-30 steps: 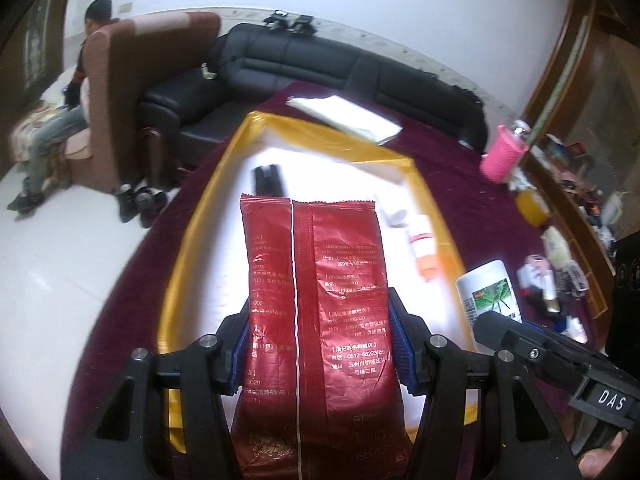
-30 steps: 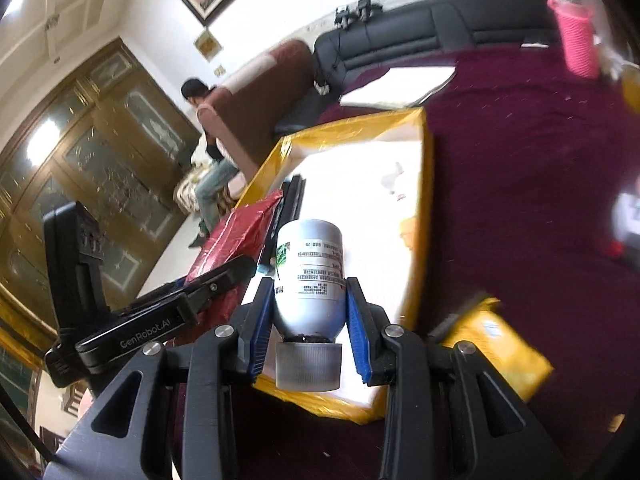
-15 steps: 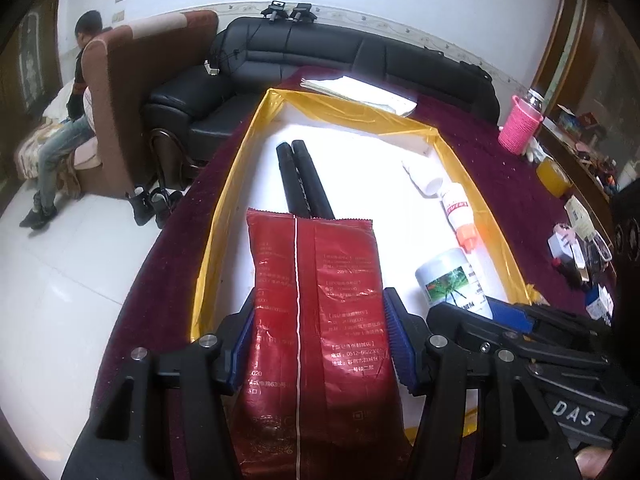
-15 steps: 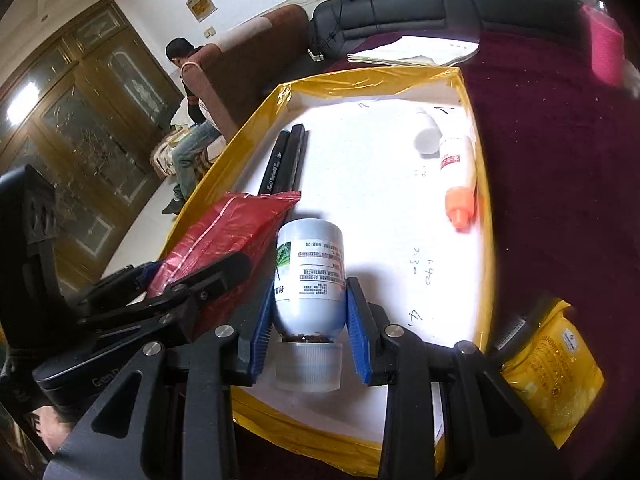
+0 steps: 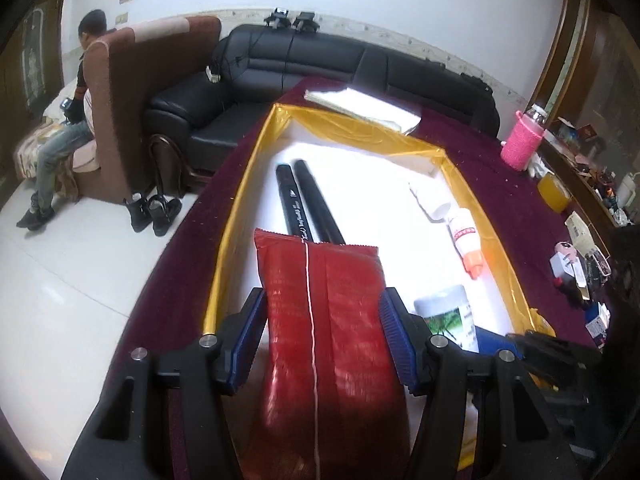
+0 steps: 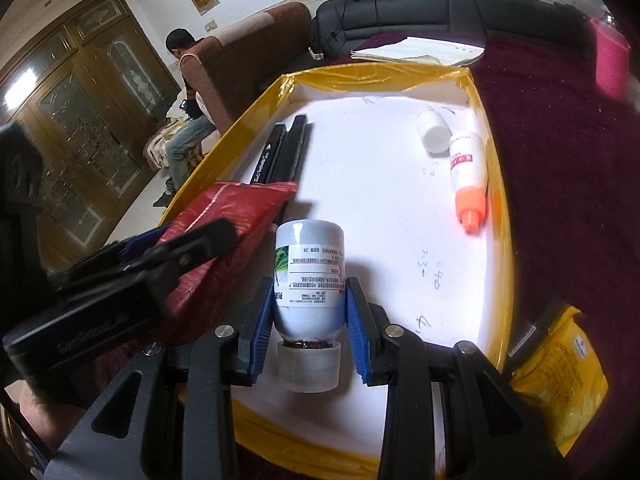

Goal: Organize objects
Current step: 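Lower the red bag with the left tool while the right lowers the bottle, then open both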

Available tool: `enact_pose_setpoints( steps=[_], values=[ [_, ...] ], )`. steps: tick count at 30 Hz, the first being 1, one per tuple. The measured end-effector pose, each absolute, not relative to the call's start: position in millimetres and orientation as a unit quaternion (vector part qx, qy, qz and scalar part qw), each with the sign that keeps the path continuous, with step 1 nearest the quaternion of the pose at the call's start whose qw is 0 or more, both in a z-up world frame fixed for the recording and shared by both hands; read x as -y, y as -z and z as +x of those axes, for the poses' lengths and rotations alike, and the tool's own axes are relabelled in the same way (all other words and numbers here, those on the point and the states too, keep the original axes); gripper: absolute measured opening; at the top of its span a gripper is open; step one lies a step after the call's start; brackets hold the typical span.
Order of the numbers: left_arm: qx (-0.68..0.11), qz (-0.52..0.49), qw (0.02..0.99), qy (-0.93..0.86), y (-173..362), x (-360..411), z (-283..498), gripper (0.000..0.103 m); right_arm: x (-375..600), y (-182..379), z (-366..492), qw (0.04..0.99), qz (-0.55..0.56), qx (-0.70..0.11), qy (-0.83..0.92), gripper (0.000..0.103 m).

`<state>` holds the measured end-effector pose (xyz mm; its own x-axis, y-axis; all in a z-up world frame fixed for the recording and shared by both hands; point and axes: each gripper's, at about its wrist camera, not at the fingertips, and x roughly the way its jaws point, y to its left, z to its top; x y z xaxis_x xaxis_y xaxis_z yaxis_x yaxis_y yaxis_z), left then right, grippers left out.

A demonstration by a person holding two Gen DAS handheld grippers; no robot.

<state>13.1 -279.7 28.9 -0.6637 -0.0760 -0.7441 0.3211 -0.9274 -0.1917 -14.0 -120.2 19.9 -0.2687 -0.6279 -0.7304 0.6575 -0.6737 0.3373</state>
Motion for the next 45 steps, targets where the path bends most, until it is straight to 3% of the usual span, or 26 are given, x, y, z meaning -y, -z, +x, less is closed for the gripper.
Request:
enact_pose_setpoints(
  steps=[3, 7, 9, 12, 14, 16, 19, 21, 27, 30, 45],
  values=[
    [-0.151, 0.406, 0.114, 0.894, -28, 280, 3, 0.051, 121, -20, -14, 0.401, 0.451, -0.017, 0.797, 0.032],
    [-0.136, 0.419, 0.115, 0.890, -36, 281, -1, 0.020, 120, -23, -12, 0.400, 0.449, -0.018, 0.799, 0.032],
    [-0.132, 0.424, 0.109, 0.889, -42, 283, 2, 0.014, 119, -25, -10, 0.400, 0.448, -0.017, 0.799, 0.032],
    [-0.118, 0.433, 0.094, 0.889, -50, 283, 8, 0.015, 119, -27, -11, 0.403, 0.447, -0.013, 0.798, 0.032],
    [-0.099, 0.452, 0.084, 0.882, -50, 277, 12, 0.022, 118, -27, -12, 0.408, 0.452, -0.006, 0.793, 0.032],
    [-0.087, 0.458, 0.076, 0.881, -52, 269, 17, 0.053, 116, -27, -13, 0.411, 0.456, 0.003, 0.789, 0.033],
    [-0.076, 0.446, 0.078, 0.889, -61, 258, 30, 0.073, 113, -28, -16, 0.409, 0.454, 0.008, 0.791, 0.033],
    [-0.045, 0.454, 0.082, 0.886, -63, 248, 30, 0.080, 112, -28, -16, 0.411, 0.455, 0.013, 0.790, 0.033],
    [-0.015, 0.483, 0.096, 0.870, -44, 246, 15, 0.078, 105, -29, -20, 0.406, 0.456, 0.025, 0.792, 0.026],
    [-0.026, 0.498, 0.083, 0.863, -31, 247, 6, 0.052, 101, -33, -19, 0.405, 0.451, 0.032, 0.795, 0.026],
    [-0.075, 0.500, 0.103, 0.857, -29, 270, -43, 0.052, 61, -45, -28, 0.392, 0.436, 0.094, 0.805, 0.026]
  ],
)
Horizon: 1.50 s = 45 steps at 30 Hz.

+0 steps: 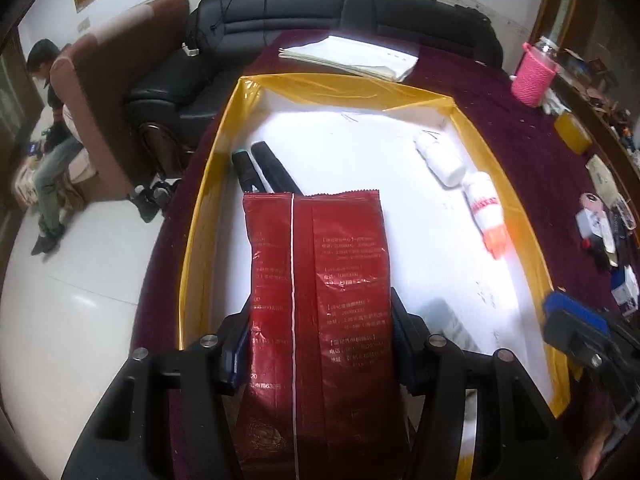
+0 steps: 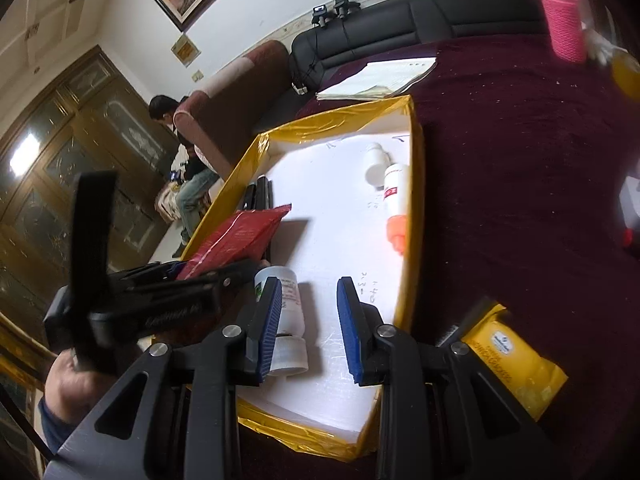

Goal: Organize objects
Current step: 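Lower the red bag with the left tool while the right lowers the bottle, then open both, then grasp the yellow cracker packet with the left tool while the right moves toward a black marker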

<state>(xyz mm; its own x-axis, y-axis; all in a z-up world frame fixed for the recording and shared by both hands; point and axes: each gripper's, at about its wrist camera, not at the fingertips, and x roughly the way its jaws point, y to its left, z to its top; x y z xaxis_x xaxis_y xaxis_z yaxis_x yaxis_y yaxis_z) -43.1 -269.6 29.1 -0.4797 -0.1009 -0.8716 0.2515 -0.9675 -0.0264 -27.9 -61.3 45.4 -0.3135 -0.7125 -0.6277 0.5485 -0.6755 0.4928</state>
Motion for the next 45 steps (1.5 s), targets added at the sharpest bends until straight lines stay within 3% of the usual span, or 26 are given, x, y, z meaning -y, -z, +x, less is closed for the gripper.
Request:
enact_pose_setpoints(
  steps=[6, 10, 13, 19, 24, 29, 34, 38, 45],
  values=[
    [-0.089, 0.499, 0.104, 0.856, -34, 270, -31, 0.056, 44, -52, -32, 0.392, 0.437, 0.114, 0.801, 0.026],
    [-0.089, 0.475, 0.094, 0.871, -55, 264, -10, 0.067, 11, -65, -35, 0.387, 0.423, 0.138, 0.807, 0.027],
    [-0.084, 0.453, 0.078, 0.884, -73, 254, 4, 0.069, -16, -72, -37, 0.376, 0.420, 0.154, 0.811, 0.029],
    [-0.076, 0.444, -0.030, 0.892, -92, 197, 3, 0.074, -74, -77, -37, 0.358, 0.420, 0.190, 0.812, 0.030],
    [-0.070, 0.478, -0.112, 0.868, -74, 132, -20, 0.074, -121, -80, -31, 0.333, 0.409, 0.209, 0.823, 0.042],
    [0.048, 0.499, -0.126, 0.856, -53, 61, -26, 0.074, -157, -74, -25, 0.314, 0.406, 0.226, 0.828, 0.043],
    [0.145, 0.515, -0.055, 0.843, -25, 28, -36, 0.074, -184, -65, -25, 0.300, 0.409, 0.242, 0.827, 0.043],
    [0.154, 0.503, -0.040, 0.850, -16, 20, -44, 0.073, -199, -63, -23, 0.297, 0.402, 0.250, 0.830, 0.043],
    [0.104, 0.498, -0.132, 0.851, -19, 0, -43, 0.069, -224, -64, -18, 0.282, 0.398, 0.248, 0.837, 0.043]
  ],
)
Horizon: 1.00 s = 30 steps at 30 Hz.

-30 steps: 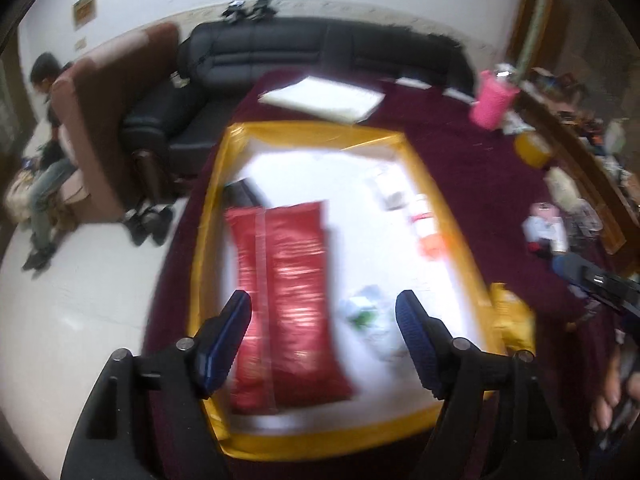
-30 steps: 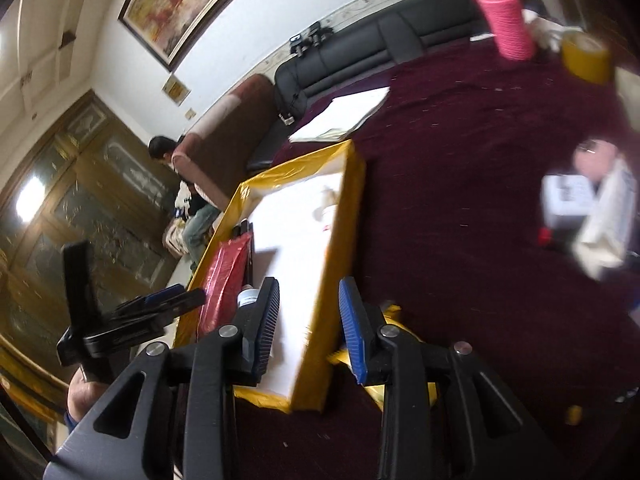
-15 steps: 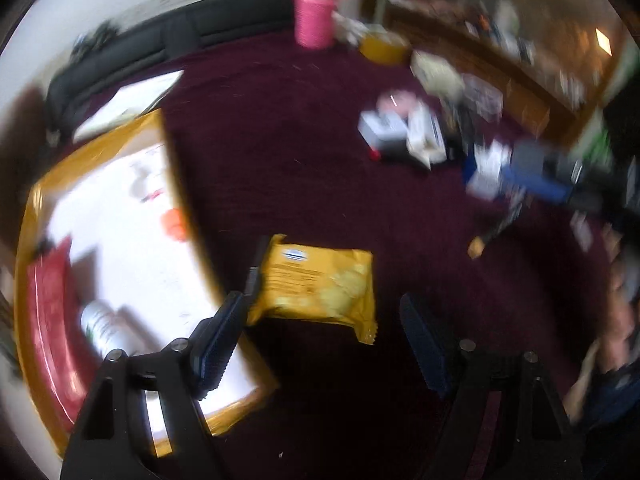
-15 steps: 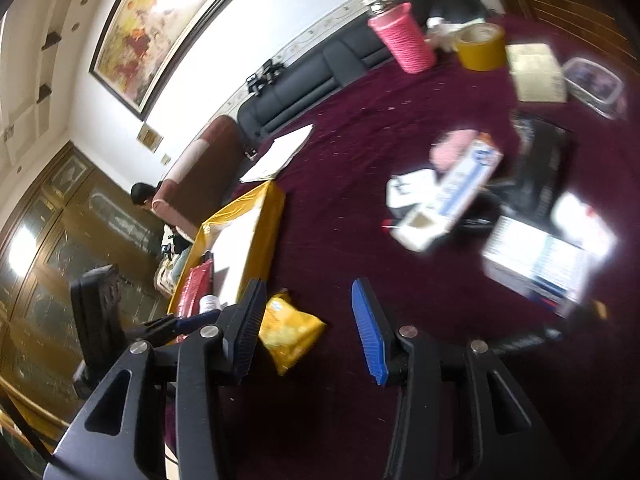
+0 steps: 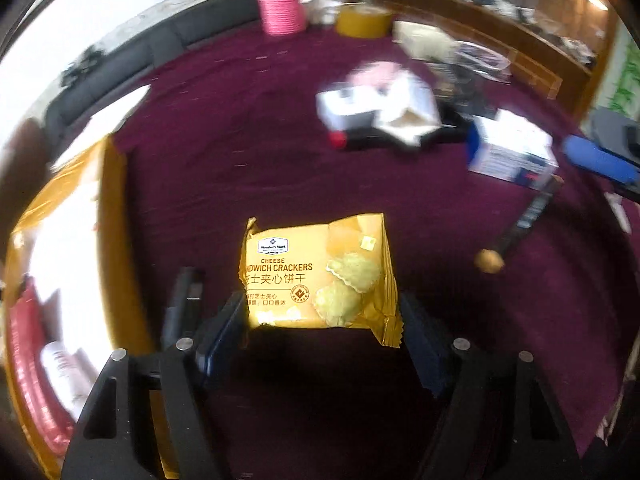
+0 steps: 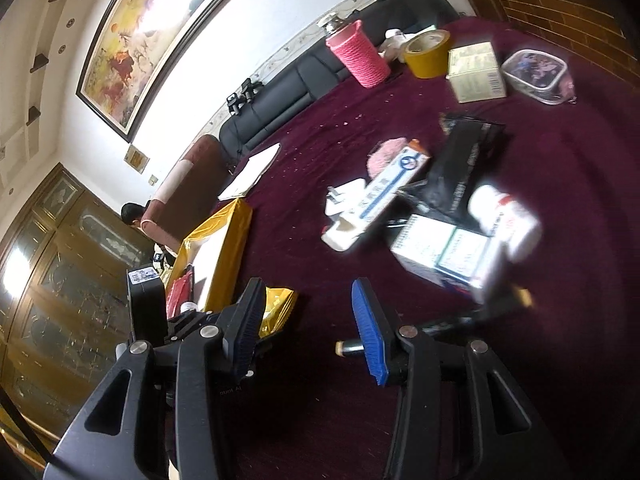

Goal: Organize objects
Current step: 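Grasp the yellow cracker packet with the left tool while the right moves toward a black marker, then close the right tool on the black marker lying on the carpet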

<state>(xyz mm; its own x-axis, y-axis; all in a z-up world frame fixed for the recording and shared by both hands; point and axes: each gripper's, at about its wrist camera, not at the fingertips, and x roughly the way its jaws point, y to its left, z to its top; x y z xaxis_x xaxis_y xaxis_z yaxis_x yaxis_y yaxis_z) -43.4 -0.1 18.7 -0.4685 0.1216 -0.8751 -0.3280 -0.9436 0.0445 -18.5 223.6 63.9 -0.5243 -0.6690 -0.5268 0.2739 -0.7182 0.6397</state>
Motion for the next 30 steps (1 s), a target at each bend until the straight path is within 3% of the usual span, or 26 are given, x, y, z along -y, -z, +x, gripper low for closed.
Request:
enact_pose_setpoints(
  steps=[6, 12, 18, 23, 30],
  values=[
    [-0.072, -0.489, 0.222, -0.840, -43, -5, -30, 0.071, -260, -49, -33, 0.240, 0.427, 0.245, 0.837, 0.049],
    [-0.070, -0.473, 0.212, -0.852, -57, 1, -57, 0.071, -283, -30, -50, 0.215, 0.439, 0.253, 0.835, 0.049],
    [-0.057, -0.499, 0.220, -0.836, -33, -16, -85, 0.071, -286, -8, -68, 0.213, 0.461, 0.262, 0.821, 0.049],
    [-0.118, -0.505, 0.241, -0.820, -18, -29, -63, 0.074, -275, -8, -54, 0.259, 0.487, 0.242, 0.798, 0.050],
    [-0.205, -0.514, 0.271, -0.788, -19, -40, -23, 0.076, -234, -20, -19, 0.343, 0.518, 0.119, 0.775, 0.050]
  ],
)
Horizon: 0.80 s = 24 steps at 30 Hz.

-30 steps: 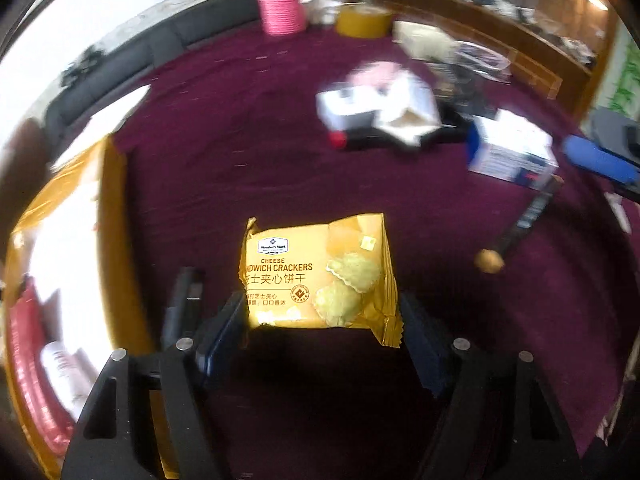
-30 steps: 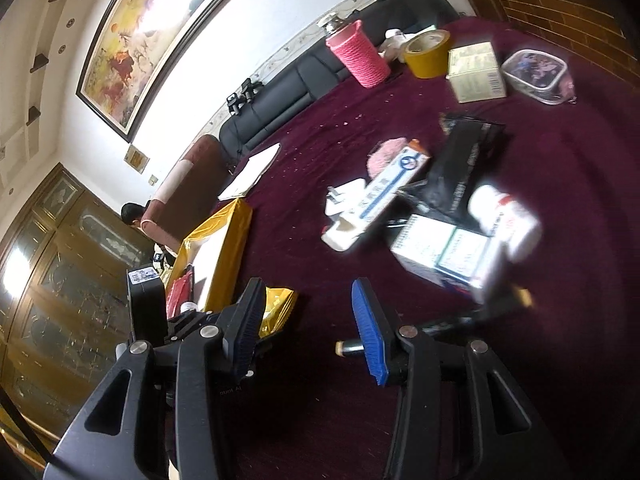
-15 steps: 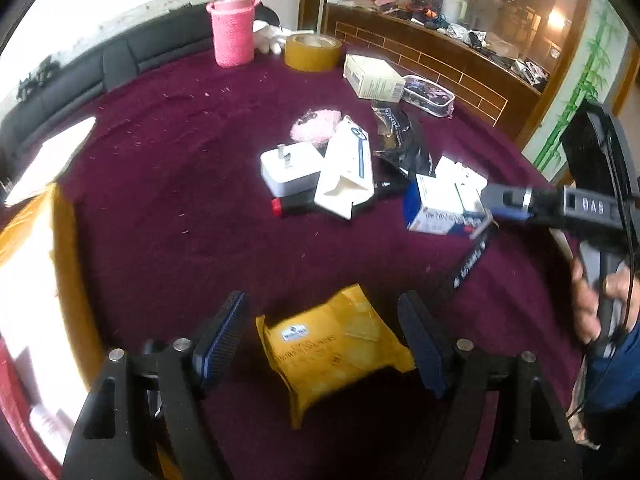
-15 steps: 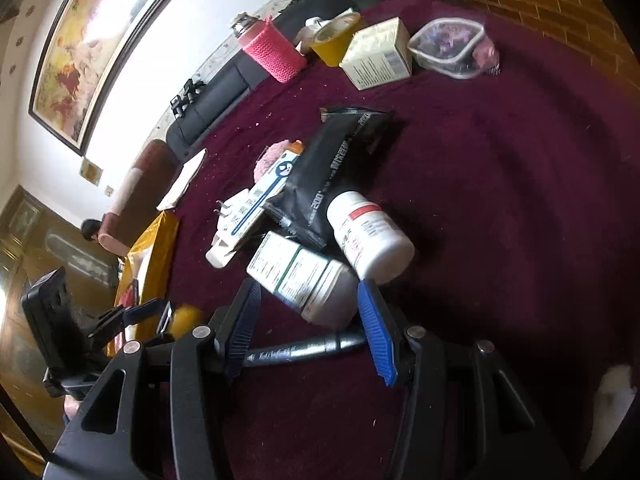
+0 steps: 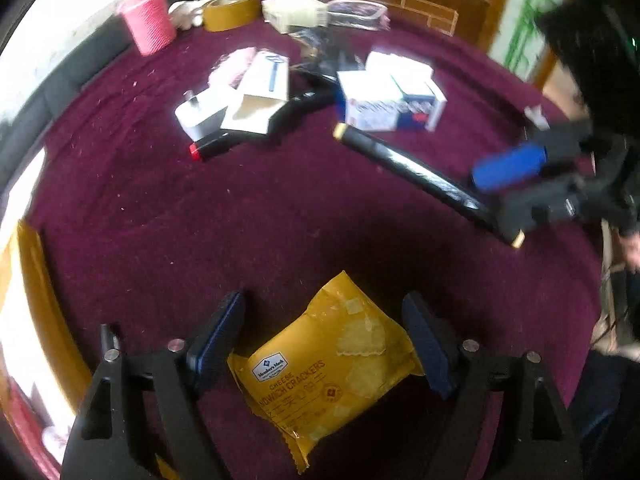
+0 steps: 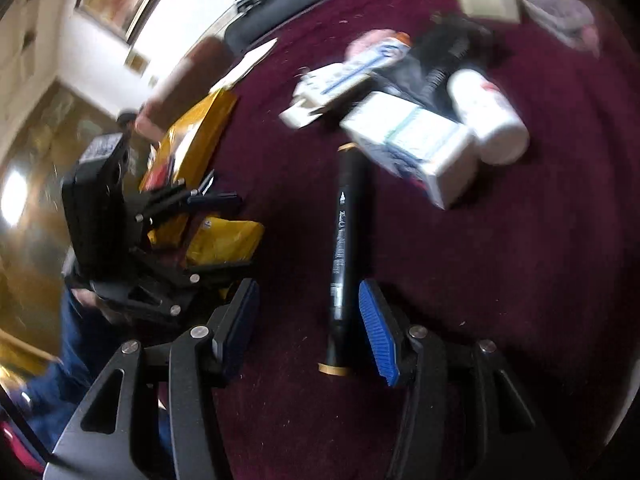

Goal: Organize objects
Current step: 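Close the right tool on the black marker lying on the carpet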

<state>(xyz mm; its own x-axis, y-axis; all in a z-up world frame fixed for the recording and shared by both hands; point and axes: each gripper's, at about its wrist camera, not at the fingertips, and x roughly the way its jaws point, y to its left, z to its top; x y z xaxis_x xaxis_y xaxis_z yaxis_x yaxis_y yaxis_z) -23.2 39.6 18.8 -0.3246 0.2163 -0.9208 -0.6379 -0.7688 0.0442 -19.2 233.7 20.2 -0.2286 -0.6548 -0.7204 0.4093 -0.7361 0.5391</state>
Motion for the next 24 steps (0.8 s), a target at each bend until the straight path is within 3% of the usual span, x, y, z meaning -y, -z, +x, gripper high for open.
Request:
enact_pose_setpoints(
  steps=[3, 13, 24],
  values=[
    [-0.231, -0.515, 0.278, -0.777, -20, -42, -12, 0.076, -221, -31, -17, 0.311, 0.496, 0.049, 0.809, 0.050],
    [-0.256, -0.507, 0.304, -0.765, -30, -22, 13, 0.076, -186, -19, -24, 0.262, 0.496, -0.030, 0.827, 0.050],
    [-0.312, -0.508, 0.318, -0.737, -20, -21, 22, 0.076, -183, -20, -23, 0.258, 0.491, -0.030, 0.832, 0.054]
  ],
)
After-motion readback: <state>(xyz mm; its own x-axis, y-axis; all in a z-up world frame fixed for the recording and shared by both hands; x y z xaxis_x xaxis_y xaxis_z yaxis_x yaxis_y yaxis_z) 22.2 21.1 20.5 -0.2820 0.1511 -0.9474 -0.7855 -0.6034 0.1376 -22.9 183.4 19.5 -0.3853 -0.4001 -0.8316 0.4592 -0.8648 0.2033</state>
